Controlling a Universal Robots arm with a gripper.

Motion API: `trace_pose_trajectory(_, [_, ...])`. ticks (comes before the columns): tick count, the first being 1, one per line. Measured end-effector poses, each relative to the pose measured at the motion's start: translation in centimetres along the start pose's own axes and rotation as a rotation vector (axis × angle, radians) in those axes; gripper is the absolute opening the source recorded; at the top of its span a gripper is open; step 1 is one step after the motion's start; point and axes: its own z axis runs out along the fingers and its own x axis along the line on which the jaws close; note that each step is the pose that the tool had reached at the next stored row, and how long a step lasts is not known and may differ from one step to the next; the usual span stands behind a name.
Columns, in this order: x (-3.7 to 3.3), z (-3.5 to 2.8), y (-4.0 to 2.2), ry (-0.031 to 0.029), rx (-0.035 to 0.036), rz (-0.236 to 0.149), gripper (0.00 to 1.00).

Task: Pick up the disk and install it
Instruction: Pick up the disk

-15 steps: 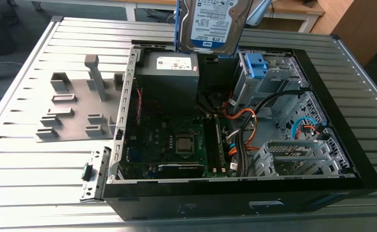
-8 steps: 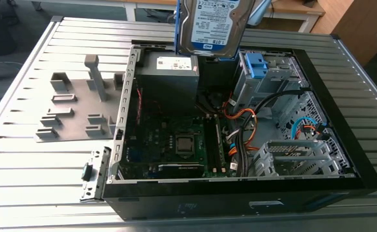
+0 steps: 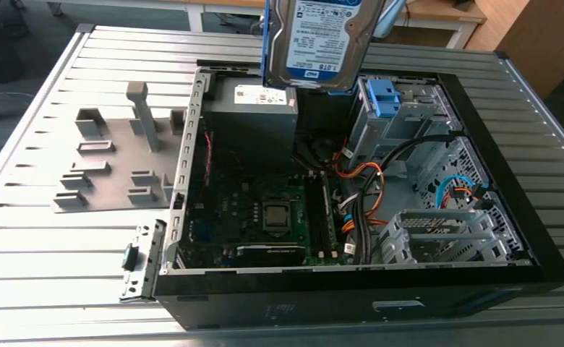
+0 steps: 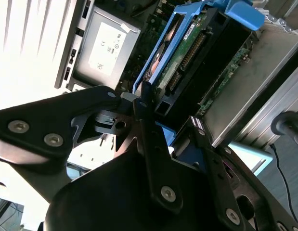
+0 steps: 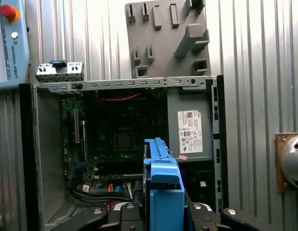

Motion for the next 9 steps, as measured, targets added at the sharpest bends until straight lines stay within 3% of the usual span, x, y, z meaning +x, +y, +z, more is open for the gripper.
trace_pose_trajectory(9, [0.84, 0.02, -0.07, 0.0000, 0.0000, 0.000, 0.36])
